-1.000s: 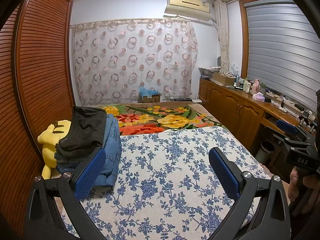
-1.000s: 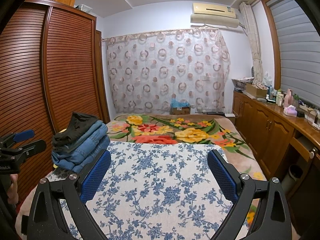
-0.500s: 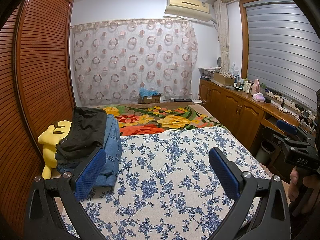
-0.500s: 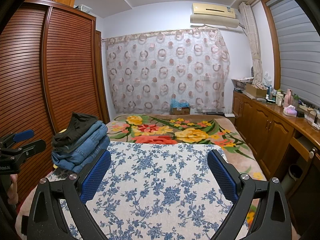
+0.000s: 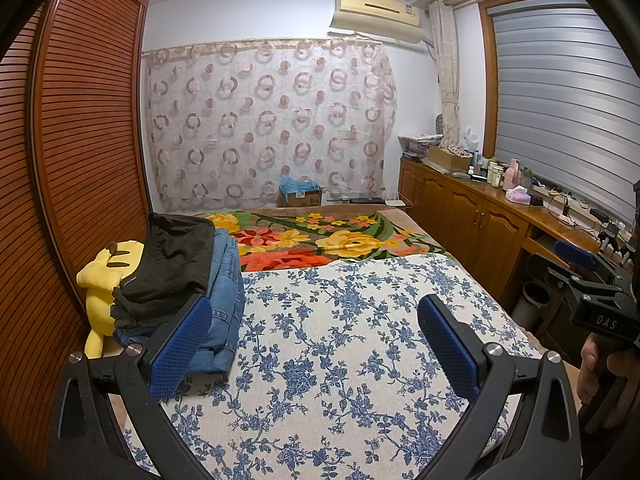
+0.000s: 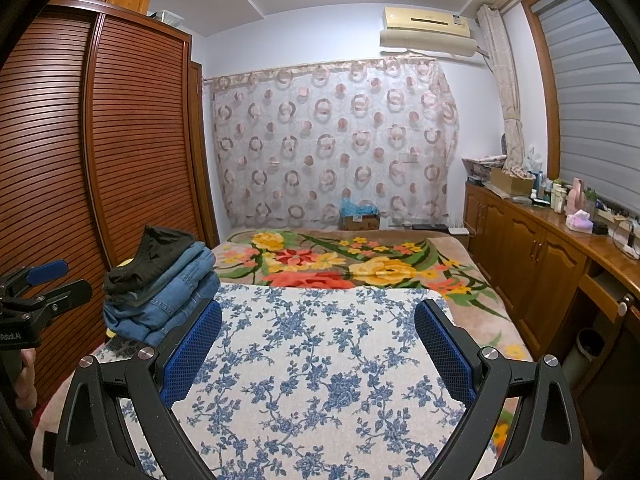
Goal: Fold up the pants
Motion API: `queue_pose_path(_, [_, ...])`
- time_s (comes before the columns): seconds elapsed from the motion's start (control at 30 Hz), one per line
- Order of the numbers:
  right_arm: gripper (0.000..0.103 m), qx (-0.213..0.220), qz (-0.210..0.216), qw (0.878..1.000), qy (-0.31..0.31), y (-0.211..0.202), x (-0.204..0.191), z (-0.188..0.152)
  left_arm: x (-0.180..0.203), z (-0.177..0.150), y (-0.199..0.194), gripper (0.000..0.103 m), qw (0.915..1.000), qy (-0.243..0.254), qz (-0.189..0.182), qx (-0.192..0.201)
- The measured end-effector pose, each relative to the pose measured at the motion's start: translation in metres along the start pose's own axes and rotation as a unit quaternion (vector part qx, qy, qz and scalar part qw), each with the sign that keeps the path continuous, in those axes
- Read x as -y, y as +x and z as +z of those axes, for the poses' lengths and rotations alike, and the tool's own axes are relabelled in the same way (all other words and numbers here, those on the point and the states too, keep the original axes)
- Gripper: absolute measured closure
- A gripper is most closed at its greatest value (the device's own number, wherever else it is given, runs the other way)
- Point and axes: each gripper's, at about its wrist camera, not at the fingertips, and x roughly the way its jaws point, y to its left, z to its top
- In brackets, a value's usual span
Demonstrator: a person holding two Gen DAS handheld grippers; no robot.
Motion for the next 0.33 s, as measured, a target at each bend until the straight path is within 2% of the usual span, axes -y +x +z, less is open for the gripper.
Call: queue_pose_path(0.33, [0.006, 0.000, 0.000, 1.000, 0.000, 0.0002, 0.0009, -0.0001, -0.0005, -0.0004, -0.0008, 0.000, 1.0000, 0.000, 0.000, 0.000])
